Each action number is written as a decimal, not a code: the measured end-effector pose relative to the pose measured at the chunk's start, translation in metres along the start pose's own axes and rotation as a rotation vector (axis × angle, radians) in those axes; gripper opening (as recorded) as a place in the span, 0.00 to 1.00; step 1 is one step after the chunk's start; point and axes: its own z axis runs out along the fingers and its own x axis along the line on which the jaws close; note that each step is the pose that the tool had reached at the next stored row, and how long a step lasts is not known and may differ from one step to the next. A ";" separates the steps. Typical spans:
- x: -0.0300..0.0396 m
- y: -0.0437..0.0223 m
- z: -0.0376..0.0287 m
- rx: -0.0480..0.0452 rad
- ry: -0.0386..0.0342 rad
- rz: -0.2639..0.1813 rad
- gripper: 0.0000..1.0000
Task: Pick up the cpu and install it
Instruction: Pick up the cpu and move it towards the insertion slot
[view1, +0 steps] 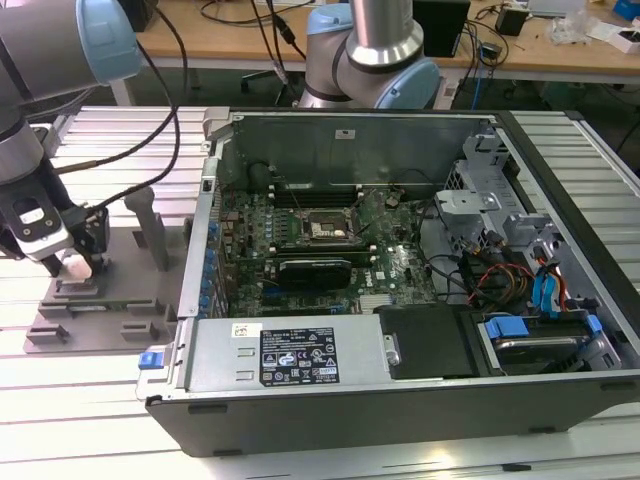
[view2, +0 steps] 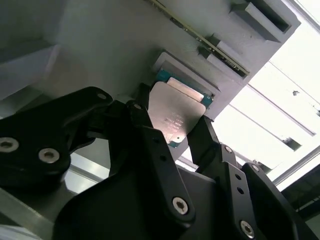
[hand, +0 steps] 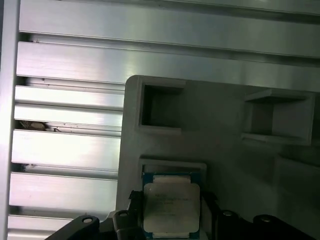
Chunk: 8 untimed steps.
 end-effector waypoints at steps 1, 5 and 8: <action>0.0000 -0.0001 -0.0035 0.0001 0.0001 0.000 0.55; -0.0004 -0.0004 -0.0179 0.0000 0.0000 0.000 0.55; -0.0007 0.0004 -0.0286 0.0000 0.0000 0.000 0.55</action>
